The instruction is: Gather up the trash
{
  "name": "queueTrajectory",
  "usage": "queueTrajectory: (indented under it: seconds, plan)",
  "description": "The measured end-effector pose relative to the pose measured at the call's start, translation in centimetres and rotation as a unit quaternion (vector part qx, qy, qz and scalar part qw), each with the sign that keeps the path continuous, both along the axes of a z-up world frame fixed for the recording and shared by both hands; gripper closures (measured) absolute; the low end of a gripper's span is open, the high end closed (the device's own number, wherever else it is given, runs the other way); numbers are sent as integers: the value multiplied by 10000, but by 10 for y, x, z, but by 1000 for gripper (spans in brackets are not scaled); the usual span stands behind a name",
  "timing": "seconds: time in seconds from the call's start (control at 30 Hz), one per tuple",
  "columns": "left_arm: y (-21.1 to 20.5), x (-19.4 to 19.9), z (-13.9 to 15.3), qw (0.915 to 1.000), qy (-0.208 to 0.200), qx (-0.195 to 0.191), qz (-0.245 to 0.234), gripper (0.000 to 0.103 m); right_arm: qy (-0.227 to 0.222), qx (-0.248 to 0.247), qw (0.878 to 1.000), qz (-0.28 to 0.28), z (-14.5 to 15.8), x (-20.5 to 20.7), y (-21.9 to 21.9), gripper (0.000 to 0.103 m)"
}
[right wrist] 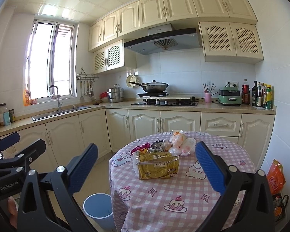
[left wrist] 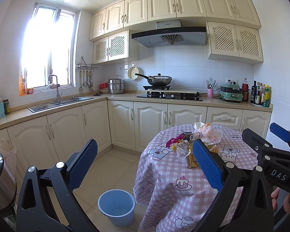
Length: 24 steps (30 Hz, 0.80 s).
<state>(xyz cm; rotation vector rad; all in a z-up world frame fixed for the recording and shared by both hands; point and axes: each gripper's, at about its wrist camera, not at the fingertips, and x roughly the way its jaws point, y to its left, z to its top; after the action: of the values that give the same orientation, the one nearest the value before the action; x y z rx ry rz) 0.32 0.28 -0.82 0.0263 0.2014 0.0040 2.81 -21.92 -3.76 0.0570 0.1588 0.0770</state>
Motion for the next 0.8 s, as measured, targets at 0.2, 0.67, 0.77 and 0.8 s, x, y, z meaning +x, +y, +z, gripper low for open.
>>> queueTrajectory:
  seconds: [0.2,0.67,0.77,0.8]
  plan:
    - [1,1,-2,10000,7,-5,6,7,12,-2,10000,3,-1,1,0,4]
    - [4,4,-7,10000,56,-17,17,7,90,9,10000,11,-4,8,0,4]
    - [4,12,-9,9999,147,-31,22,7,158,57,9998,75,-6,16,-3,4]
    - [4,14,-10,9998,178,-27,22,8,194,87,9997,106,-7,20,-4,4]
